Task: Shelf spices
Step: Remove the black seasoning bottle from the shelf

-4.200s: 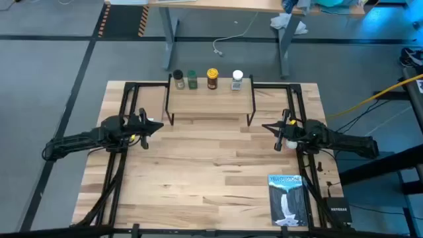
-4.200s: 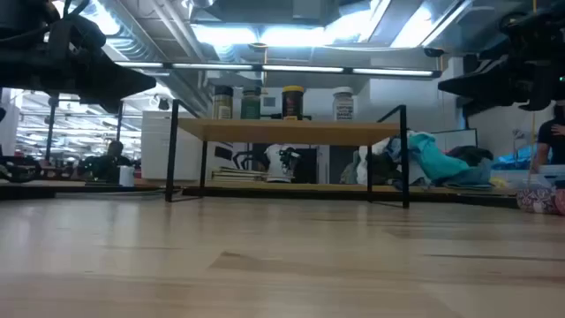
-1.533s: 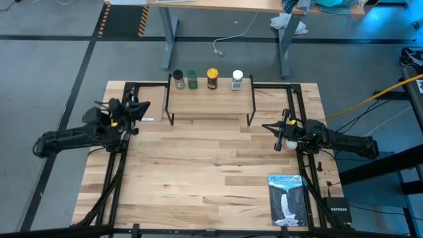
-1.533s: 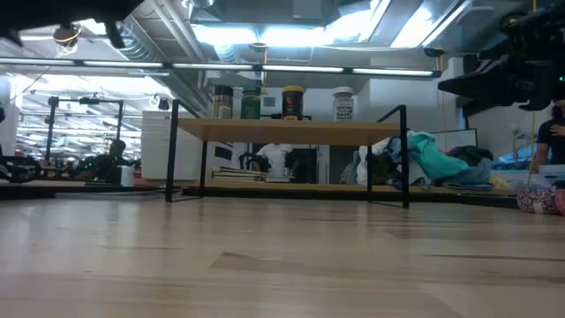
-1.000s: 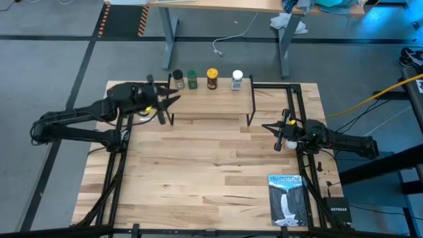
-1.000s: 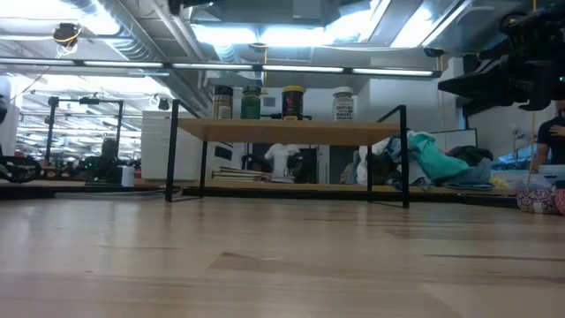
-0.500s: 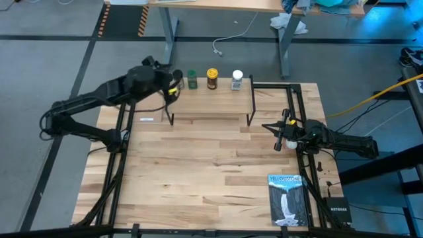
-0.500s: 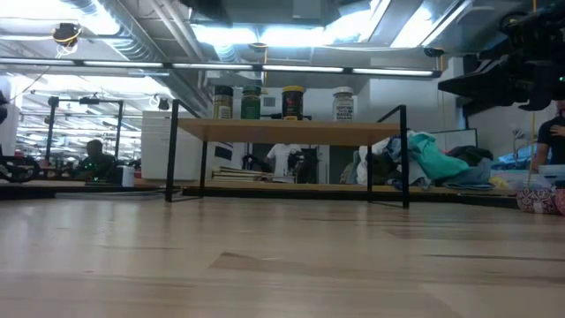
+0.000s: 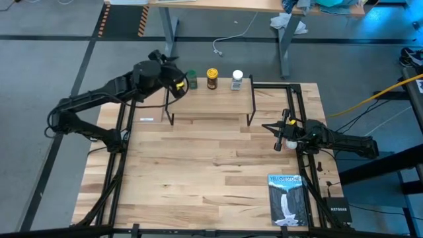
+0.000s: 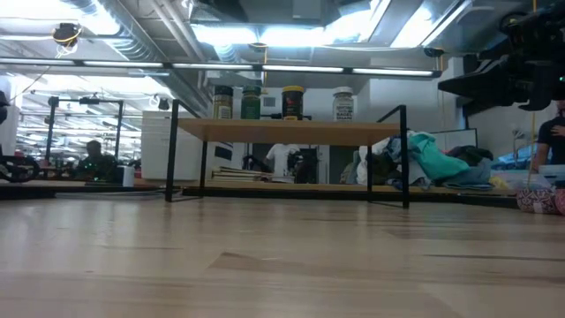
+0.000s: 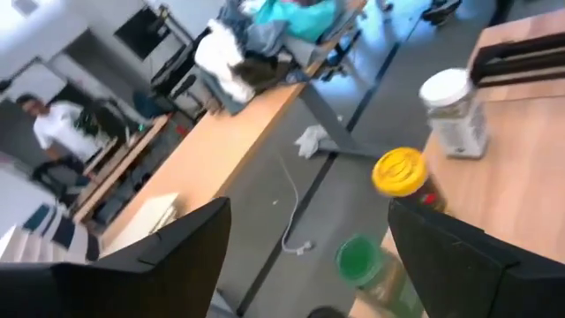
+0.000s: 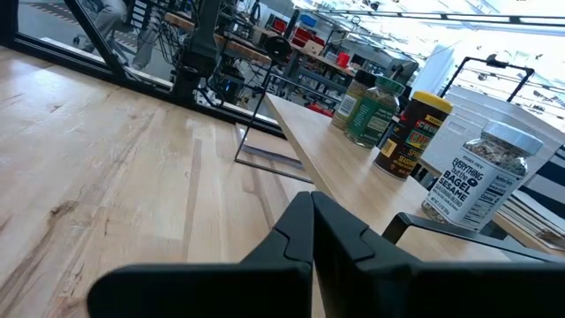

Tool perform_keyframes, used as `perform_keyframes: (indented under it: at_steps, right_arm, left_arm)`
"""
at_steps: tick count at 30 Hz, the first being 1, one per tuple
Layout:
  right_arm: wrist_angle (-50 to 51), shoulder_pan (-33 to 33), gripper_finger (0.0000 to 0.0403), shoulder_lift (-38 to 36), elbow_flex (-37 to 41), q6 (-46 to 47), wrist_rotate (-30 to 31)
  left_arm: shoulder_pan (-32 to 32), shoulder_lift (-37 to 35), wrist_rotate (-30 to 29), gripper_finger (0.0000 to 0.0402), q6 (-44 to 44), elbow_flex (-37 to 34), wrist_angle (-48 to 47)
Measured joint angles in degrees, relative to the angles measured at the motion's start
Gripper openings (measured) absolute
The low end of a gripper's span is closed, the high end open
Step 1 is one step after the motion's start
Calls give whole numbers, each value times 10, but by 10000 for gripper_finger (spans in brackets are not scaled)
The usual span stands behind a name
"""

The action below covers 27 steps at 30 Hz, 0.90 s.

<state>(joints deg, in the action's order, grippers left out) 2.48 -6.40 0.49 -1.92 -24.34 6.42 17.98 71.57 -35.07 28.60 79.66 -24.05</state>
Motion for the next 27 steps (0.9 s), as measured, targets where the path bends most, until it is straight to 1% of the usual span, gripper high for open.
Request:
perform_keyframes:
  at_steps: [4,10,12,18,22,27]
  right_arm:
    - [0,0,3,0,0,0,0]
    - [0,0,3,0,0,0,0]
    - [0,0,3,0,0,0,0]
    - [0,0,3,0,0,-2,0]
    - [-3,0,3,0,0,-61,21]
    - [-3,0,3,0,0,-59,20]
  left_arm:
    - [-8,0,-3,300,16,0,-11]
    - [-9,0,-49,300,27,0,-29]
    - [-6,0,-52,300,20,11,-49]
    - [-6,2,-51,300,-12,83,-123]
    - [-6,6,-44,300,-46,144,-211]
    - [-6,20,-43,300,-68,206,-319]
